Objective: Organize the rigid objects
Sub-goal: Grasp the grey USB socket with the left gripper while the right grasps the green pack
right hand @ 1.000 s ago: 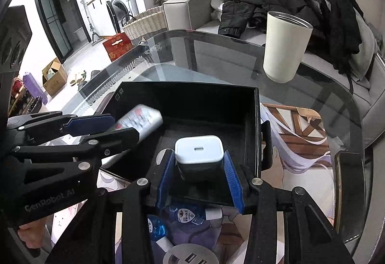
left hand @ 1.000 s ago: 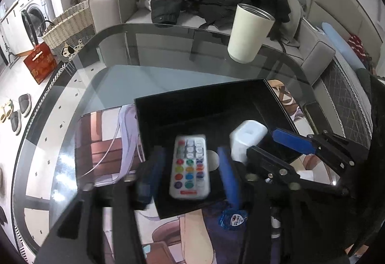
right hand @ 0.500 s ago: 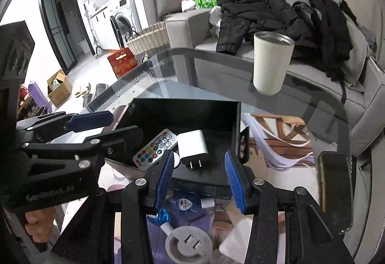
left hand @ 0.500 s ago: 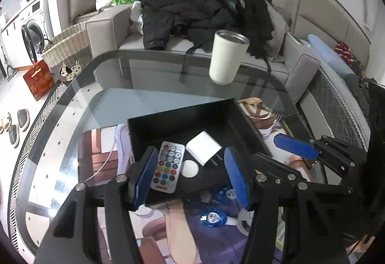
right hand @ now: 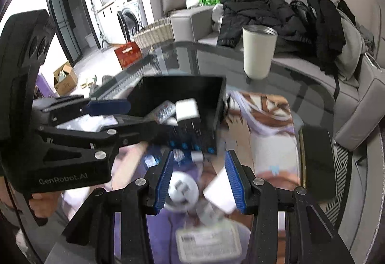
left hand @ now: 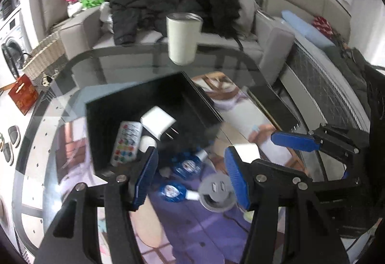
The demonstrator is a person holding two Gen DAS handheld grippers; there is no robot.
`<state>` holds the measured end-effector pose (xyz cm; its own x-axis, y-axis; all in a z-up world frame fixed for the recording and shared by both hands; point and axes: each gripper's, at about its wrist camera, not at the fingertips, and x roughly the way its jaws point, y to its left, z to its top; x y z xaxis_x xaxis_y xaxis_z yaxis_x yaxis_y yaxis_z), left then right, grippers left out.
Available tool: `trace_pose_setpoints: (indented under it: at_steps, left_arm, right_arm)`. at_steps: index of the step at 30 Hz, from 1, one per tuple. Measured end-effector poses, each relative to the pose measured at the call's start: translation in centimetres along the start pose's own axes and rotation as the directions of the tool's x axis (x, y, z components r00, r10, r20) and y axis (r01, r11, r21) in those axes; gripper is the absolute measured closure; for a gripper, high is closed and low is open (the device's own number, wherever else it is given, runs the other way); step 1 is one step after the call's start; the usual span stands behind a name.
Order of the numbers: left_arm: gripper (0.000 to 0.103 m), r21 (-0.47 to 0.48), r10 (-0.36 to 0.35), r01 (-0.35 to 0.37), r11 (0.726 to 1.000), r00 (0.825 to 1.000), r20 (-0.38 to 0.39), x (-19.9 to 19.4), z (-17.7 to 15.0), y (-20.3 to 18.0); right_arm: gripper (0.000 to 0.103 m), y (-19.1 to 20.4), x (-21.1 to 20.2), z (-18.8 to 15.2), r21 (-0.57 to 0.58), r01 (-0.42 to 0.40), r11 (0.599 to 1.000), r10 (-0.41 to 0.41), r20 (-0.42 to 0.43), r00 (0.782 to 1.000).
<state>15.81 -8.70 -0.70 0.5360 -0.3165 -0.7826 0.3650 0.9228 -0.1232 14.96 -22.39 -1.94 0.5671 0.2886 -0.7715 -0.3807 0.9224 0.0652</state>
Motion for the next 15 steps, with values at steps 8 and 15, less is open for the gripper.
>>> trace_pose_setpoints:
  at_steps: [8,15]
  left_arm:
    - [0.045,0.12,-0.005,0.023,0.993,0.989,-0.147,3.7,-2.6,-3.8]
    - [0.043,0.182,0.046,-0.004,0.983,0.974,-0.223,6.6,-4.3,-5.0]
  right_arm:
    - [0.058,-2.3,1.2,-4.5,-0.007,0.01,1.0,-0.011,-0.12,0.993]
    - [0.058,-4.1,1.8,-7.3,0.012,-0.028,1.0,0.03,-0.216,0.976]
